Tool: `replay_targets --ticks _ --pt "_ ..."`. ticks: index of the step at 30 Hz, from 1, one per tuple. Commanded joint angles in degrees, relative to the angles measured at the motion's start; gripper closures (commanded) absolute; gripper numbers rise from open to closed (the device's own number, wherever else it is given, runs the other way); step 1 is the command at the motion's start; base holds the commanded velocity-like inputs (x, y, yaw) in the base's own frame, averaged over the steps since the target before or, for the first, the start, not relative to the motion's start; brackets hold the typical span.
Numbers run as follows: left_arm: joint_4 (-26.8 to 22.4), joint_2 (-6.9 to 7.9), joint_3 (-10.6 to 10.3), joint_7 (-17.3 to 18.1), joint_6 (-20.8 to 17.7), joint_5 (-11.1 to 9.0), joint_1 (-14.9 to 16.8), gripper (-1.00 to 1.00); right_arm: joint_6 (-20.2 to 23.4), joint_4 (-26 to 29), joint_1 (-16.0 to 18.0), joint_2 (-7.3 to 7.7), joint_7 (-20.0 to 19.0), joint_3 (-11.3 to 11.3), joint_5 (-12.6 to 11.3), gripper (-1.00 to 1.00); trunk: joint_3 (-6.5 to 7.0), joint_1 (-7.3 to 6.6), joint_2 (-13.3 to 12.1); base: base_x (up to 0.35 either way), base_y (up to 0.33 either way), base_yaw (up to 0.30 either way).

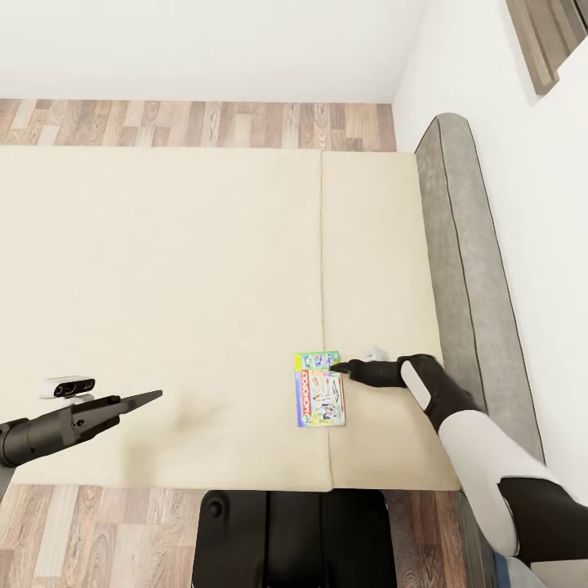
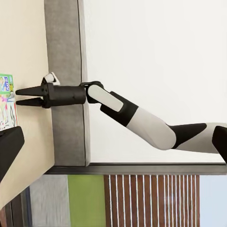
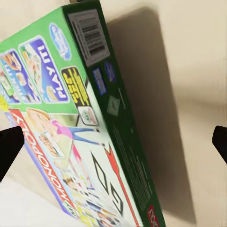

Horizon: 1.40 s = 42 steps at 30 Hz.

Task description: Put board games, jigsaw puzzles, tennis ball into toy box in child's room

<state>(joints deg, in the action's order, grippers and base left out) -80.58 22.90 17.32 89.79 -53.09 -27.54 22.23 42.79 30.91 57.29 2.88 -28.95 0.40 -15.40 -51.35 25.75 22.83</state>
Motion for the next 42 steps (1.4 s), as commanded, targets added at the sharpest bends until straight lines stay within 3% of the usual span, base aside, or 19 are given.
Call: replay_targets --ticks 1,18,42 --pt "0.0 0.02 0.0 0.2 -0.6 0.0 0.0 -1.00 0.3 0.1 0.0 -0.19 0.0 0.0 -0.1 -1.00 -0.06 0.03 0.1 0.000 0.000 0.000" --pt "0.0 0.04 0.0 0.2 -0.6 0.0 0.0 -1.00 0.2 0.1 0.0 -1.65 0.0 0.0 0.0 -1.00 -0.06 0.03 0.1 0.000 0.000 0.000" --pt "0.0 0.10 0.0 0.2 -0.6 0.0 0.0 -1.00 0.1 0.1 -0.1 -1.74 0.1 0.0 -0.1 -1.00 -0.06 0.03 0.1 0.000 0.000 0.000"
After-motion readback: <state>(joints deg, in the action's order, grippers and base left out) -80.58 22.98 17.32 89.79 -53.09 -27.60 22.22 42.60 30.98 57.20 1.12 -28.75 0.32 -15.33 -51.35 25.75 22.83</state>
